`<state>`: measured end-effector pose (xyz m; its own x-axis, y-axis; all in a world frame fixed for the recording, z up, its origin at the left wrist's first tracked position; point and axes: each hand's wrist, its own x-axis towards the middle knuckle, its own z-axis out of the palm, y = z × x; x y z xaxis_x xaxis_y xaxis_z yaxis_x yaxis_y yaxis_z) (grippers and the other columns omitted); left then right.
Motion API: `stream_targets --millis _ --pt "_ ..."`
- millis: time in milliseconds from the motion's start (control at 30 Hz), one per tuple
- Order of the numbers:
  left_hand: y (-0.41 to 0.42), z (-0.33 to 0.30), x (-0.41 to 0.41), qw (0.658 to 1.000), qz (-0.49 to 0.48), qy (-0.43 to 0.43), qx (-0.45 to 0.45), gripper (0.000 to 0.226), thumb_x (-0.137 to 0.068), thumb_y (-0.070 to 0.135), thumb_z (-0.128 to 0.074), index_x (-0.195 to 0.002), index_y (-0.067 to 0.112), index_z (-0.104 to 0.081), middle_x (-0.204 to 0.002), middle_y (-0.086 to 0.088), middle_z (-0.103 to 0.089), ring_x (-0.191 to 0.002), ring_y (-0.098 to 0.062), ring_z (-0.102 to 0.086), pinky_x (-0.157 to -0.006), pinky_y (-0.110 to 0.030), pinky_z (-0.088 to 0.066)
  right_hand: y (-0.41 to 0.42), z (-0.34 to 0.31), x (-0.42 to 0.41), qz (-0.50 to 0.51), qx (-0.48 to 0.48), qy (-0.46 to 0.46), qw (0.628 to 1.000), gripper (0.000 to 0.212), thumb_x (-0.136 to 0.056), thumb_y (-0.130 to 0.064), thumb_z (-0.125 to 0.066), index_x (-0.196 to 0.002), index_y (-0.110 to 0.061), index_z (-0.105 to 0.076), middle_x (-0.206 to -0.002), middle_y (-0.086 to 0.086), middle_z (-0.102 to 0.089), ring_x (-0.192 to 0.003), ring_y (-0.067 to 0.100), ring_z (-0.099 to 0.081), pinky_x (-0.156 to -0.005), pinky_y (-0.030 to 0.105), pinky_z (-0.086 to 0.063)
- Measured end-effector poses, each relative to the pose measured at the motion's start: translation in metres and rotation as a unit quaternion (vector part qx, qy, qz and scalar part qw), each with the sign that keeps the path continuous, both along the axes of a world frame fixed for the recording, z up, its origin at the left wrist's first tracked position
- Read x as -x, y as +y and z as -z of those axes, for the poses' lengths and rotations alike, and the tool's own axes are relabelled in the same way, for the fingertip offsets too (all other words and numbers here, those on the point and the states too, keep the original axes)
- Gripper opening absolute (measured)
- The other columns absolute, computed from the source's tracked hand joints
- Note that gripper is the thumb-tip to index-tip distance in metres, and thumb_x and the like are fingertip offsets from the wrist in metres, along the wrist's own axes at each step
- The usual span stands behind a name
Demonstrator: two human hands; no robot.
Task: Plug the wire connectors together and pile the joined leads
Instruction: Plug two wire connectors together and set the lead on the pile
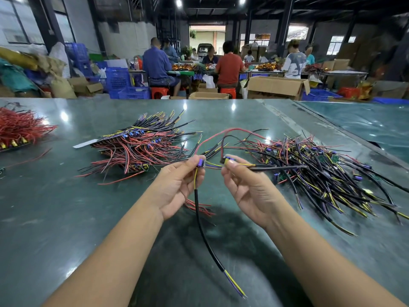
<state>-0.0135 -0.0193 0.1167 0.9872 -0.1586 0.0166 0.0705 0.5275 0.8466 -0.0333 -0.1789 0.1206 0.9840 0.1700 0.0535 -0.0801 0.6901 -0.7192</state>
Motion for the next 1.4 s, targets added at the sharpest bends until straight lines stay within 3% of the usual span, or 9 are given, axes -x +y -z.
stream_targets --millis 167,333,533,667,767,833,933,1233,1400 --pt "0.013 0.001 -0.014 0.980 -0.199 -0.007 -0.005 0.015 -0.092 0.012 -0.057 -0.081 0.007 -0.065 -0.057 0.005 -0.065 -0.050 -0.001 -0.059 -0.051 -0.013 -0.051 -0.008 -0.002 -0.002 0.025 0.035 0.004 0.999 0.010 -0.065 -0.009 -0.070 -0.069 -0.016 -0.075 -0.072 0.000 -0.069 -0.063 0.009 -0.066 -0.060 0.016 -0.054" --pt "0.044 0.015 -0.032 0.865 -0.439 -0.048 -0.236 0.030 -0.095 0.024 -0.050 -0.071 0.011 -0.062 -0.067 -0.001 -0.058 -0.063 -0.017 -0.049 -0.063 -0.030 -0.042 -0.004 0.001 -0.003 0.092 0.101 -0.003 0.991 0.012 -0.061 -0.017 -0.074 -0.073 -0.016 -0.072 -0.066 -0.004 -0.060 -0.050 0.004 -0.049 -0.043 0.013 -0.036" --pt "0.061 0.023 -0.044 0.807 -0.496 0.028 -0.319 0.028 -0.093 0.024 -0.046 -0.079 0.001 -0.053 -0.070 -0.007 -0.054 -0.076 -0.032 -0.049 -0.068 -0.035 -0.035 -0.011 0.001 -0.006 0.180 0.150 -0.030 0.972 0.013 -0.063 -0.027 -0.075 -0.074 -0.020 -0.071 -0.063 -0.015 -0.059 -0.048 -0.002 -0.043 -0.041 0.008 -0.026" --pt "0.045 0.015 -0.030 0.742 -0.487 0.097 -0.451 0.078 -0.088 0.025 -0.058 -0.145 -0.007 -0.016 -0.142 -0.026 -0.034 -0.129 -0.042 -0.030 -0.107 -0.043 -0.025 -0.008 0.005 -0.005 0.189 0.225 -0.061 0.954 0.005 -0.079 -0.012 -0.072 -0.080 -0.016 -0.070 -0.062 -0.015 -0.064 -0.051 -0.008 -0.051 -0.048 0.004 -0.035" --pt "0.026 0.004 -0.013 0.692 -0.555 -0.073 -0.457 0.073 -0.081 0.013 -0.064 -0.143 0.001 -0.028 -0.137 -0.020 -0.035 -0.125 -0.035 -0.033 -0.103 -0.040 -0.025 -0.003 0.009 -0.005 0.156 0.255 -0.056 0.953 0.004 -0.078 -0.014 -0.074 -0.081 -0.014 -0.071 -0.061 -0.008 -0.058 -0.049 0.001 -0.042 -0.050 0.014 -0.033" --pt "0.013 -0.002 -0.005 0.777 -0.441 -0.213 -0.396 0.040 -0.084 0.006 -0.063 -0.123 0.012 -0.054 -0.113 -0.004 -0.053 -0.106 -0.017 -0.050 -0.092 -0.031 -0.039 0.001 0.013 -0.006 0.132 0.267 -0.057 0.953 0.007 -0.078 -0.012 -0.074 -0.085 -0.012 -0.072 -0.059 -0.005 -0.056 -0.049 0.005 -0.038 -0.051 0.019 -0.031" --pt "-0.008 -0.002 0.007 0.918 -0.160 -0.210 -0.295 0.014 -0.089 0.008 -0.062 -0.092 0.021 -0.068 -0.080 0.011 -0.067 -0.074 0.001 -0.058 -0.070 -0.017 -0.046 0.007 0.017 -0.006 0.080 0.277 -0.055 0.956 0.007 -0.081 -0.006 -0.070 -0.087 -0.009 -0.069 -0.055 -0.009 -0.056 -0.050 0.004 -0.043 -0.052 0.019 -0.035" --pt "-0.010 0.004 0.001 0.905 -0.233 -0.238 -0.264 0.026 -0.087 0.011 -0.065 -0.072 0.031 -0.072 -0.064 0.014 -0.065 -0.060 0.000 -0.054 -0.065 -0.019 -0.049 0.000 0.006 -0.012 0.108 0.060 0.099 0.987 0.008 -0.092 -0.017 -0.056 -0.097 -0.011 -0.061 -0.077 0.000 -0.059 -0.052 0.007 -0.045 -0.047 0.013 -0.044" --pt "-0.016 0.002 0.009 0.921 -0.220 -0.235 -0.218 0.019 -0.085 0.012 -0.067 -0.073 0.025 -0.075 -0.060 0.010 -0.065 -0.054 0.000 -0.056 -0.057 -0.014 -0.050 -0.002 0.004 -0.005 0.019 0.074 0.042 0.996 0.014 -0.084 -0.022 -0.063 -0.094 -0.013 -0.064 -0.080 0.000 -0.064 -0.057 0.008 -0.052 -0.056 0.016 -0.049"
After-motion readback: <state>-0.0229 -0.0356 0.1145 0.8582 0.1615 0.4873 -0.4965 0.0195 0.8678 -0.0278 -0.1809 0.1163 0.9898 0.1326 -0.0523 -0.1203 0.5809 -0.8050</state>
